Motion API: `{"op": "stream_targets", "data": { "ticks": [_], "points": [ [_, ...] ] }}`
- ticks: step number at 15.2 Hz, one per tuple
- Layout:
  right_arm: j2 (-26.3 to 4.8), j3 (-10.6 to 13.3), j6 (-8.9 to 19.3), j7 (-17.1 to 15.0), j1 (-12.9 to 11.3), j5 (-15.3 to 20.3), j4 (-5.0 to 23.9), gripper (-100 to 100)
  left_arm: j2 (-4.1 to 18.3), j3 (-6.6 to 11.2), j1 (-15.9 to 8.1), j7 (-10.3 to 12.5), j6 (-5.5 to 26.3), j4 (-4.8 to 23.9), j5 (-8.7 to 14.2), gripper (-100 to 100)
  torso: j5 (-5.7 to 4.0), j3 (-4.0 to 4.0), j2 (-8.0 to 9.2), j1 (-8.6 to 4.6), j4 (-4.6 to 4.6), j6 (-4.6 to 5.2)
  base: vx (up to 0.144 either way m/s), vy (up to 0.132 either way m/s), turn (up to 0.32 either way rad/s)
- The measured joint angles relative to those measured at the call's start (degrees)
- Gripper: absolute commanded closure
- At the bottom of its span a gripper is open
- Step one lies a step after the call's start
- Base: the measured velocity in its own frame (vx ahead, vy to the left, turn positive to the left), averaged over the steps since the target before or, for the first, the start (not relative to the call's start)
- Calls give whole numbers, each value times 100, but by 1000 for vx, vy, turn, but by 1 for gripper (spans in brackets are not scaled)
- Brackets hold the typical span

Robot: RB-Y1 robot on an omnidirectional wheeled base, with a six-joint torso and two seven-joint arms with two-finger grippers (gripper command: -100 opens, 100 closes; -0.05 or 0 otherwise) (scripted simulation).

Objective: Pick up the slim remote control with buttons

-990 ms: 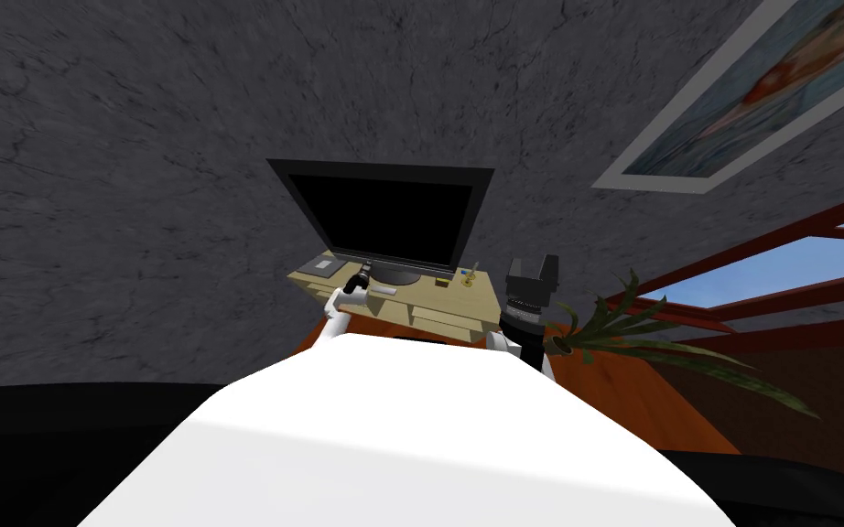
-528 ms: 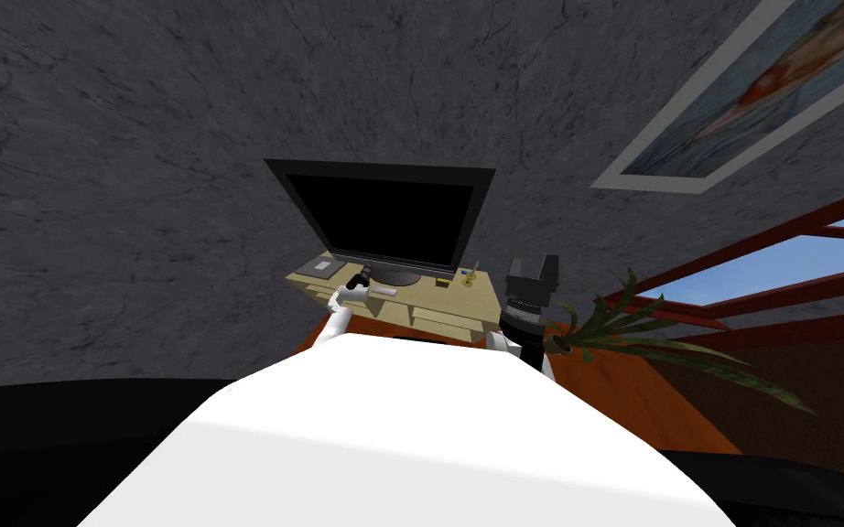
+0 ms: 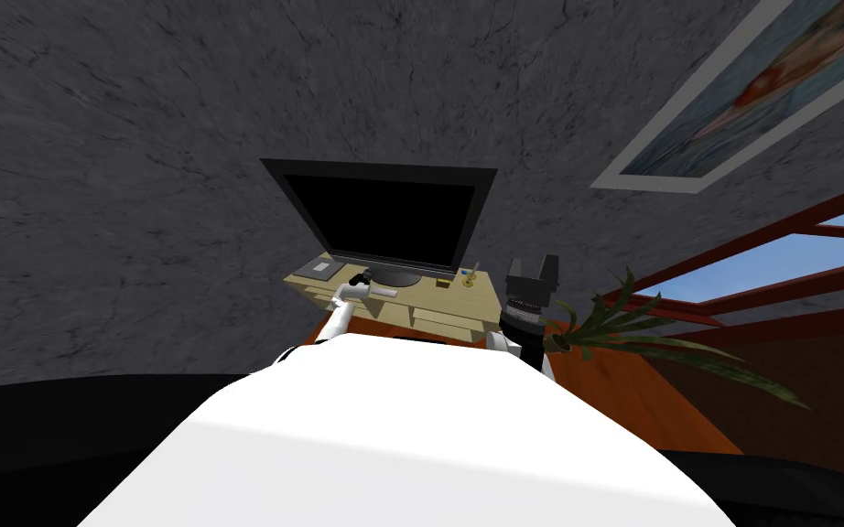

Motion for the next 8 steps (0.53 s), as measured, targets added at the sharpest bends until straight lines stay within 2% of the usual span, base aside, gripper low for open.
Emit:
{"op": "stream_targets", "data": {
  "ticks": [4, 5, 8],
  "points": [
    [0, 0, 0, 0, 0, 0, 0, 0, 11, 133, -341, -76, 341, 570, -6, -100, 1, -1, -2, 2, -1, 0, 16, 29, -29],
    [0, 0, 0, 0, 0, 0, 0, 0, 20, 143, -350, -95, 420, 636, 19, -100, 1, -1, -1, 0, -1, -2, 19, 26, -23],
    [0, 0, 0, 0, 0, 0, 0, 0, 34, 231, -579, -157, 697, 1007, 34, -100, 0, -1, 0, -2, -1, -2, 15, 25, -30]
  ]
}}
